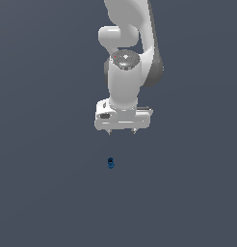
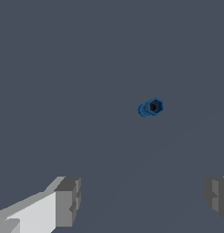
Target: Pick up the object and move it to a goal position.
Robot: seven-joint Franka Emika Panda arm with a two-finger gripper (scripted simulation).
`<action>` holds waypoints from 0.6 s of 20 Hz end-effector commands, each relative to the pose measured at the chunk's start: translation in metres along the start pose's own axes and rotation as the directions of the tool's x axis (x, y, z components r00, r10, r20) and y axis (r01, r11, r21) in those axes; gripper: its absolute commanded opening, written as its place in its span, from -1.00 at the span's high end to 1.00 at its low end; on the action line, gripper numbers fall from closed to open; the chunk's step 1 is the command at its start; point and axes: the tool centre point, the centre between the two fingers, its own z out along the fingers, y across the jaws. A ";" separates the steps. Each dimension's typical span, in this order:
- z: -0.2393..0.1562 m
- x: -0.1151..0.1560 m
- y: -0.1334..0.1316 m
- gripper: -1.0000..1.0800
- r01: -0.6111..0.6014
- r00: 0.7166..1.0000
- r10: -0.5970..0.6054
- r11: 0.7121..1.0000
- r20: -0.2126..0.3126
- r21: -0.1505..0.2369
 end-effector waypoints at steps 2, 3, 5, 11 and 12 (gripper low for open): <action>0.000 0.000 0.000 -0.92 0.001 1.000 -0.001 1.000 0.000 0.000; 0.000 0.000 -0.002 -0.92 0.004 1.000 -0.004 1.000 0.000 -0.001; -0.001 0.000 -0.007 -0.92 0.017 1.000 -0.017 1.000 -0.001 -0.003; -0.005 -0.003 -0.027 -0.92 0.060 0.998 -0.060 0.998 -0.003 -0.012; -0.005 -0.003 -0.028 -0.92 0.061 0.998 -0.061 0.998 -0.003 -0.013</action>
